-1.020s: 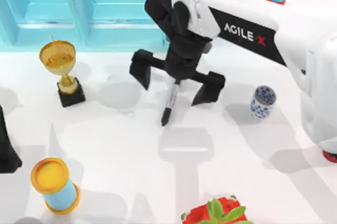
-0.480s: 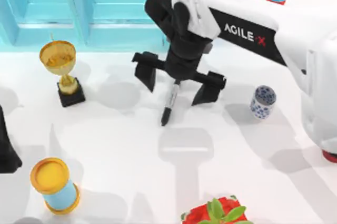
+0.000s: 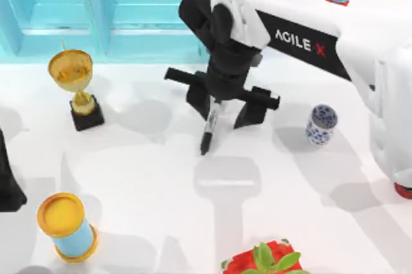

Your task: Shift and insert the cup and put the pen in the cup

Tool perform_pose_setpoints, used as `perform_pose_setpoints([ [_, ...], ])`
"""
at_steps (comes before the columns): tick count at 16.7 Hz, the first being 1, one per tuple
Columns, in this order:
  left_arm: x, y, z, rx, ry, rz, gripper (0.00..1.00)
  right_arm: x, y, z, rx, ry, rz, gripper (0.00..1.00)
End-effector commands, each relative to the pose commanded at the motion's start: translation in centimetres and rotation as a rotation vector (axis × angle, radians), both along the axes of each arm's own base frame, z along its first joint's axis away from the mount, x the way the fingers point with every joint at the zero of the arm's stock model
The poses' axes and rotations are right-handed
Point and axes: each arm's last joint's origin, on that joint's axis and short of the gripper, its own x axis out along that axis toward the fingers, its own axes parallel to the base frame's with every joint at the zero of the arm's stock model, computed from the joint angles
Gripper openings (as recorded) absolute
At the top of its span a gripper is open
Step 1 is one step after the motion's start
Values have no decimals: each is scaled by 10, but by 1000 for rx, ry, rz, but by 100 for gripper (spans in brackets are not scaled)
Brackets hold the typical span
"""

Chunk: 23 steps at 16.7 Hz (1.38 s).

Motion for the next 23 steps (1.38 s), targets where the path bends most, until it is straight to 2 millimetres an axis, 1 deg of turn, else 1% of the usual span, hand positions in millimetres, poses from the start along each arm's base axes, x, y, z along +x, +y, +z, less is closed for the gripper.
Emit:
perform_pose_setpoints([
  [1, 0, 0, 0, 0, 0, 0, 100, 0, 0, 0, 0, 0, 0, 0],
  [8, 0, 0, 0, 0, 0, 0, 100, 0, 0, 0, 0, 0, 0, 0],
  [9, 0, 0, 0, 0, 0, 0, 100, -2, -11, 33, -35, -34, 17, 0],
  [11, 0, 0, 0, 0, 0, 0, 100, -7, -10, 36, -40, -26, 11, 0],
  [13, 0, 0, 0, 0, 0, 0, 100, -22, -6, 48, -48, -17, 14, 0],
  [15, 0, 0, 0, 0, 0, 0, 100, -41, -4, 73, -39, -29, 20, 0],
  [17, 0, 0, 0, 0, 0, 0, 100, -60, -9, 104, -27, -45, 15, 0],
  [18, 0, 0, 0, 0, 0, 0, 100, -71, -10, 116, -21, -52, 17, 0],
  [19, 0, 0, 0, 0, 0, 0, 100, -82, -10, 123, -21, -52, 23, 0],
  [21, 0, 0, 0, 0, 0, 0, 100, -99, -9, 131, -30, -39, 21, 0],
  [23, 0, 0, 0, 0, 0, 0, 100, -102, -10, 133, -35, -34, 17, 0],
])
